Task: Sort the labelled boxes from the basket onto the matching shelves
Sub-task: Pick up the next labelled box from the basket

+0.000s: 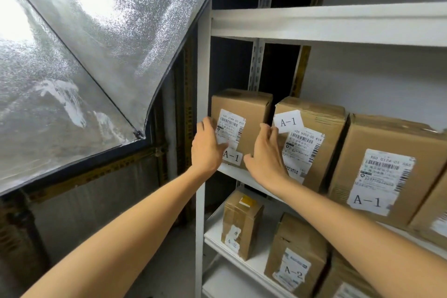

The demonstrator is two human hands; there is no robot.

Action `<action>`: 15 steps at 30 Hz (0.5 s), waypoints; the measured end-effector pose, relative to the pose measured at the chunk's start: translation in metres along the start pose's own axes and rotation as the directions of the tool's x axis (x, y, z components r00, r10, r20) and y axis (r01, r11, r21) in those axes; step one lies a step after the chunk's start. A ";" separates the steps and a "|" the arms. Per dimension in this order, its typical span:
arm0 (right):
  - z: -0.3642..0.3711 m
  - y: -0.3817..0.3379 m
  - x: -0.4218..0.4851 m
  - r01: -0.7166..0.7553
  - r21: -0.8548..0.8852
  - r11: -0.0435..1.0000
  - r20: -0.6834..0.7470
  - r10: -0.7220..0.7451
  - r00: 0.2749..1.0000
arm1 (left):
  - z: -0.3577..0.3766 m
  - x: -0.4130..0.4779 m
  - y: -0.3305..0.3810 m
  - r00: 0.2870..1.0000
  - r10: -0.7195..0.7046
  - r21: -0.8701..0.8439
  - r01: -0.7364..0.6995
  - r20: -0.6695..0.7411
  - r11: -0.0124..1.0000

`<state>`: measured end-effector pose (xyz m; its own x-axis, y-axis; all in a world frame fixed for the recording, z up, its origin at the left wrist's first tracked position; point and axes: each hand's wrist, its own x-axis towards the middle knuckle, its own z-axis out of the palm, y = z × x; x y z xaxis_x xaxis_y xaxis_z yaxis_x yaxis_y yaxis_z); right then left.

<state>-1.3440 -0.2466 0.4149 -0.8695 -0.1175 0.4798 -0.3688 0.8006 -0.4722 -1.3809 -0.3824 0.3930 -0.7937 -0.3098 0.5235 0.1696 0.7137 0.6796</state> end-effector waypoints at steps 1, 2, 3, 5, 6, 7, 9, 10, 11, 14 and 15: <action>0.001 0.002 0.000 0.023 -0.010 1.000 0.006 -0.023 1.000 | -0.001 -0.002 0.000 1.000 0.018 -0.001 -0.018 0.009 1.000; 0.002 0.004 0.000 0.041 -0.025 0.999 0.022 -0.041 0.999 | -0.001 -0.003 0.000 0.999 0.037 0.001 -0.037 0.023 0.999; 0.003 0.005 0.000 0.051 -0.042 0.998 0.042 -0.049 0.998 | -0.001 -0.005 -0.001 0.998 0.051 0.001 -0.051 0.039 0.999; 0.004 0.007 0.002 0.048 -0.078 0.996 0.075 -0.042 0.996 | -0.001 -0.007 -0.001 0.994 0.061 -0.012 -0.060 0.085 0.998; 0.004 0.008 0.003 0.044 -0.089 0.995 0.088 -0.036 0.995 | 0.000 -0.008 -0.001 0.991 0.058 -0.022 -0.056 0.124 0.998; 0.004 0.008 0.004 0.040 -0.093 0.995 0.104 -0.030 0.994 | 0.000 -0.009 -0.001 0.984 0.059 -0.032 -0.054 0.167 0.998; 0.003 0.009 0.004 0.026 -0.081 0.996 0.142 -0.015 0.990 | -0.001 -0.010 0.001 0.971 0.065 -0.041 -0.057 0.230 0.998; 0.002 0.009 0.004 0.020 -0.074 0.997 0.154 -0.008 0.988 | -0.002 -0.010 0.002 0.968 0.074 -0.047 -0.065 0.242 0.997; 0.001 0.009 0.003 0.014 -0.070 0.997 0.158 -0.003 0.987 | -0.003 -0.010 0.002 0.965 0.086 -0.051 -0.076 0.249 0.996; -0.003 0.012 0.003 0.008 -0.072 0.997 0.187 0.006 0.982 | -0.008 -0.012 0.006 0.949 0.117 -0.012 -0.119 0.293 0.993; -0.006 0.013 0.002 0.017 -0.071 0.997 0.215 -0.002 0.977 | -0.009 -0.012 0.007 0.942 0.134 0.015 -0.145 0.308 0.989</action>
<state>-1.3482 -0.2332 0.4142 -0.9193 -0.2425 0.3101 -0.3596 0.8379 -0.4106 -1.3645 -0.3793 0.3966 -0.9050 -0.0026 0.4254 0.2743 0.7607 0.5883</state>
